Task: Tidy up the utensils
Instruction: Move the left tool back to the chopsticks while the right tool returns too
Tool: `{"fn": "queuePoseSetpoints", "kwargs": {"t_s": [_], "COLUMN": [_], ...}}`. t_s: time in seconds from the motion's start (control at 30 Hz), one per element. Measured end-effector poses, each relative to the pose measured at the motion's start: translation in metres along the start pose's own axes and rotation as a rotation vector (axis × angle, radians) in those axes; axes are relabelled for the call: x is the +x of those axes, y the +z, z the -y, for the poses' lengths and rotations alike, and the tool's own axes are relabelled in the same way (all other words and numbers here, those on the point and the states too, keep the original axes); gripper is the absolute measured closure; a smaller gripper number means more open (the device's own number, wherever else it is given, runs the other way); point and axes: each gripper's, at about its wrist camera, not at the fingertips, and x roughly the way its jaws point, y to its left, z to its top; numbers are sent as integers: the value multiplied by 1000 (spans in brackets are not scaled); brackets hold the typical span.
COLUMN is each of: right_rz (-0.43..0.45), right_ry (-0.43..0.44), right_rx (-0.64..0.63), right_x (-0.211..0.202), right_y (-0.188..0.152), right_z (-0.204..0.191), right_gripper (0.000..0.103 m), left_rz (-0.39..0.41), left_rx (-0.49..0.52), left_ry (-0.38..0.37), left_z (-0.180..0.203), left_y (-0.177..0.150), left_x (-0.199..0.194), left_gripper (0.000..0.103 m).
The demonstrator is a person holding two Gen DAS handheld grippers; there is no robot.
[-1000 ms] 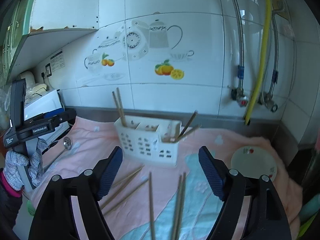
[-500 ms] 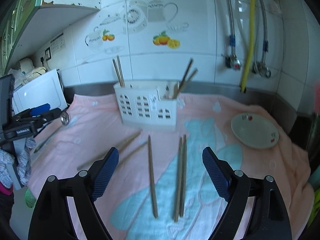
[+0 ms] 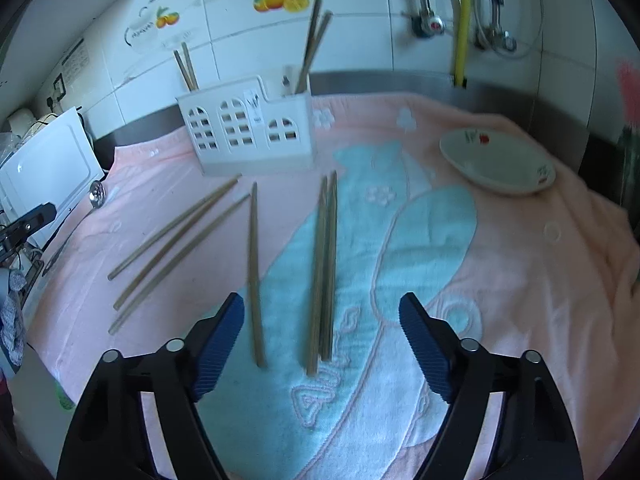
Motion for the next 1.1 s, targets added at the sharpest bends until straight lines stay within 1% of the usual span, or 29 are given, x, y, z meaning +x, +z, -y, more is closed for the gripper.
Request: {"fn": "queuePoseSetpoints", "kwargs": {"t_s": [0.03,0.13,0.2,0.23,0.3,0.5,0.67,0.8,1.0,1.1], "right_rz": [-6,-23,-35,-43,-54,-84,-110,-116,-136,-129], "right_ry": [-2,7,7,9,7,8,3,-5,-27,-51], "right_rx": [0,11,15,17,20,47,40,27,8,-25], "right_x": [2,11,16,18,24,41,51,56,61,62], "right_y": [-1,-1,-1,-1,-1,1,5,9,9,8], "right_z": [1,3,4,5,5,11,11,10,8,4], "right_gripper": [28,36,47,49,59,78,85,88,89,89], "left_rz": [-5,-14,-20,-21,-25,-36,-47,-56,-63,-68], "left_rx": [-2,-2,-6,-10,-17,-15,-17,-14,-16,-5], "left_ry": [6,22,31,33,36,46,46,50,49,45], "left_z": [-1,-6,-9,-11,-14,-17,-17,-18,-18,-15], "left_y": [-2,-7,-11,-12,-14,-19,-23,-26,-28,-30], "left_x": [1,1,0,1,1,2,5,7,11,12], "left_gripper": [5,5,5,5,5,5,5,5,5,5]}}
